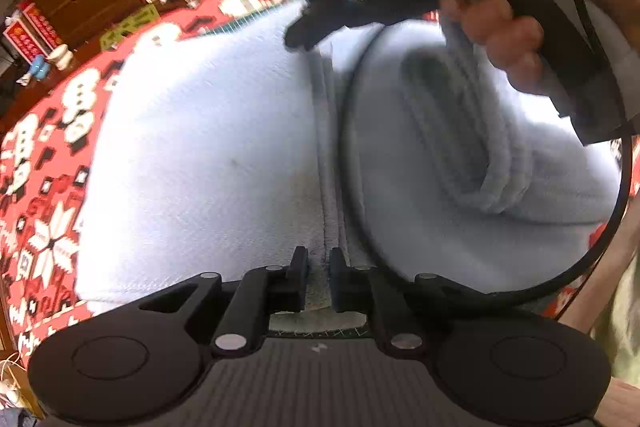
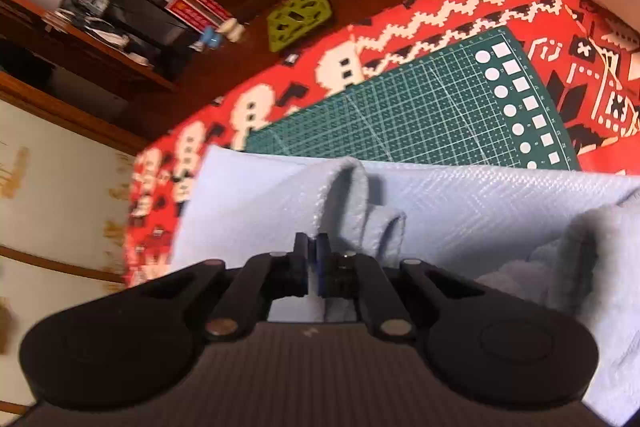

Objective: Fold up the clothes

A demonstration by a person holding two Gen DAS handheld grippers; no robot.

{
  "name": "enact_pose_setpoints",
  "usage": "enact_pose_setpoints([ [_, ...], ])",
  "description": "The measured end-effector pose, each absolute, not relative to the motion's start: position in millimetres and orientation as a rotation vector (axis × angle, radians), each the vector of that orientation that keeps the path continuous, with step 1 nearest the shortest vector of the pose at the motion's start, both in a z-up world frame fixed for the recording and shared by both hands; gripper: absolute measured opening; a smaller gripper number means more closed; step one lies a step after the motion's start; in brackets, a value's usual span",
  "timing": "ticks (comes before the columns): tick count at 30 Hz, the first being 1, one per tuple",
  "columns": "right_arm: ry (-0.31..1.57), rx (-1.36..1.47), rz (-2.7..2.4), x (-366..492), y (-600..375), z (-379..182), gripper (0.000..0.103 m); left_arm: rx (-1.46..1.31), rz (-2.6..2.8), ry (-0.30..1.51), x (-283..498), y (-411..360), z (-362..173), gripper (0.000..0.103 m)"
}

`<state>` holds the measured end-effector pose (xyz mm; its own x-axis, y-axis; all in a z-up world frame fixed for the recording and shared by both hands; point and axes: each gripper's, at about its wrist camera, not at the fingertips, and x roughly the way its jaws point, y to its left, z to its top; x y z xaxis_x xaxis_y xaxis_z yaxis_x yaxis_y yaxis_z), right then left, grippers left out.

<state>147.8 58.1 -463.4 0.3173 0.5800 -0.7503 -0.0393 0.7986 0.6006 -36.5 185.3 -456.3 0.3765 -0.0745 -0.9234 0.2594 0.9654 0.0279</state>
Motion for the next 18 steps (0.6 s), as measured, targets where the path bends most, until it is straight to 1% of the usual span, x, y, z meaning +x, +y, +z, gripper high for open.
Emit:
enact_pose_setpoints([
  [2, 1.185, 0.585, 0.443, 143, 49, -459, 0.003, 0.159, -0.211, 1.134, -45, 190, -446, 0.011],
  [5, 1.203, 0.604, 0.424, 138, 44, -472, 0.004, 0.146, -0.194, 1.148, -54, 198, -449, 0.01],
  [7, 1.233, 0.622, 0.413, 135, 43, -487, 0.006, 0.11, -0.166, 1.187, -56, 206, -456, 0.011],
  [8, 1.236, 0.642, 0.412, 133, 42, -490, 0.011, 0.076, -0.157, 1.193, -57, 210, -456, 0.012],
  [10, 1.22, 0.683, 0.417, 125, 38, -492, 0.011, 0.022, -0.143, 1.177, -60, 218, -450, 0.013],
  [12, 1.204, 0.733, 0.422, 112, 31, -487, 0.016, 0.003, -0.133, 1.166, -63, 225, -445, 0.021],
  [13, 1.199, 0.765, 0.421, 104, 28, -485, 0.017, -0.006, -0.131, 1.164, -64, 229, -442, 0.031],
  [14, 1.198, 0.803, 0.421, 95, 25, -483, 0.018, -0.016, -0.129, 1.162, -65, 234, -438, 0.034],
  [17, 1.231, 0.906, 0.427, 64, 22, -484, 0.027, -0.038, -0.117, 1.163, -66, 250, -430, 0.034],
  [18, 1.248, 0.934, 0.431, 53, 24, -486, 0.027, -0.045, -0.112, 1.163, -64, 257, -427, 0.034],
])
